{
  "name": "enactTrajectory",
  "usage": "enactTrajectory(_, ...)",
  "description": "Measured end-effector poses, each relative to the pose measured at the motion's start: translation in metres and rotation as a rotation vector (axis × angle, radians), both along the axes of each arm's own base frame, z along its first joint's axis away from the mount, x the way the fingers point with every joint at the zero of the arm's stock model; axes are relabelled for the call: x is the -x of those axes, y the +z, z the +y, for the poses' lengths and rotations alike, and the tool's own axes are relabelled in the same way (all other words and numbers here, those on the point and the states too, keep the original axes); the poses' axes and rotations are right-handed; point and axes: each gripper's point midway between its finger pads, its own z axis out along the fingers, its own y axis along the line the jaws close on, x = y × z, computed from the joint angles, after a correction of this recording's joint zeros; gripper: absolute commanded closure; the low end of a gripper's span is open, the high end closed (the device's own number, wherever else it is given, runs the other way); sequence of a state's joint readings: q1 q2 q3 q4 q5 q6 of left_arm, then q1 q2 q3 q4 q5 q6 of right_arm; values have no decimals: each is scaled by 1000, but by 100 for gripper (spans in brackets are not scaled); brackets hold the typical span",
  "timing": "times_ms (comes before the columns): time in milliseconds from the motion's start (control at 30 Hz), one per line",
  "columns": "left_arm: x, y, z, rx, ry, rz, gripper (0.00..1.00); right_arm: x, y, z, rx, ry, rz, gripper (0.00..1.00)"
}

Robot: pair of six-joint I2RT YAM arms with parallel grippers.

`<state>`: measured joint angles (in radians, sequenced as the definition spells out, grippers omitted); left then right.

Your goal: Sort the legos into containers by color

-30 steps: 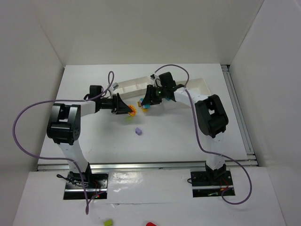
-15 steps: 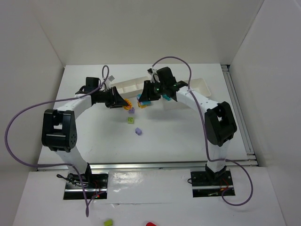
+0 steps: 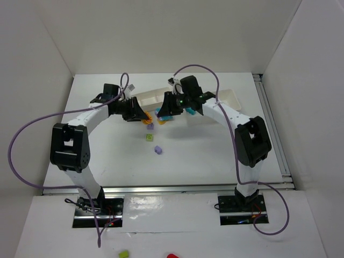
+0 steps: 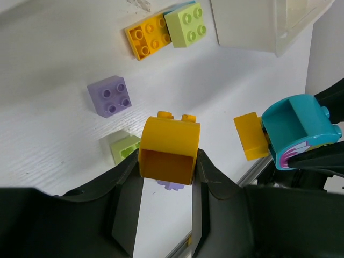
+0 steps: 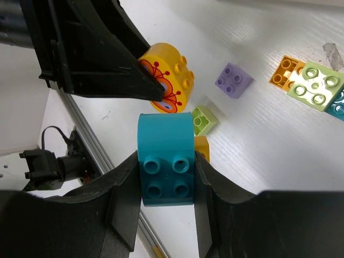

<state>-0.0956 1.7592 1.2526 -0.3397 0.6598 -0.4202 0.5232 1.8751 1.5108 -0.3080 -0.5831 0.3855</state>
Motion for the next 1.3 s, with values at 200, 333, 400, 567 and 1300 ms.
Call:
enactTrajectory(200, 2, -12, 2, -40, 16, 39, 100, -5, 0, -6, 0, -17, 5, 100)
enactTrajectory(333, -7, -7, 10, -94, 60, 32, 100, -11, -5, -15, 29, -53, 7, 100)
enactTrajectory(400, -22, 5, 15, -126, 102, -8, 100, -15, -6, -22, 56, -84, 0, 100)
enactTrajectory(567, -59, 43, 28, -178, 211, -118, 100, -22, 0, -41, 113, -159, -30, 100)
enactTrajectory(1300, -73, 86, -133, 14, -137, -214, 100, -35, 96, -232, 199, -752, -239, 100)
